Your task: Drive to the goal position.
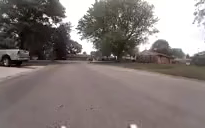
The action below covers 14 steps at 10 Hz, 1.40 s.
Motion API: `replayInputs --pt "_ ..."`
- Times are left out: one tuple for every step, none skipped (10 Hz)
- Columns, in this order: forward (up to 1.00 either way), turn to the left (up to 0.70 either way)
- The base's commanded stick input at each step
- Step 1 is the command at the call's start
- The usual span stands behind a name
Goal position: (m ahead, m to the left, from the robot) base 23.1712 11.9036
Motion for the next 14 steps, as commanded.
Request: replayInputs --pt "0.70 0.00" --pt "0.70 0.00" --pt "0.70 0.00" --pt "0.70 0.00" --pt "0.70 0.00" --pt "0.70 0.17" --pt "0.70 0.35" --pt "0.70 0.35" --pt "0.70 0.35" --pt "0.70 0.35" --pt "0.70 0.35" --pt "0.70 0.35" --pt "0.70 0.35" --pt "0.70 0.35"
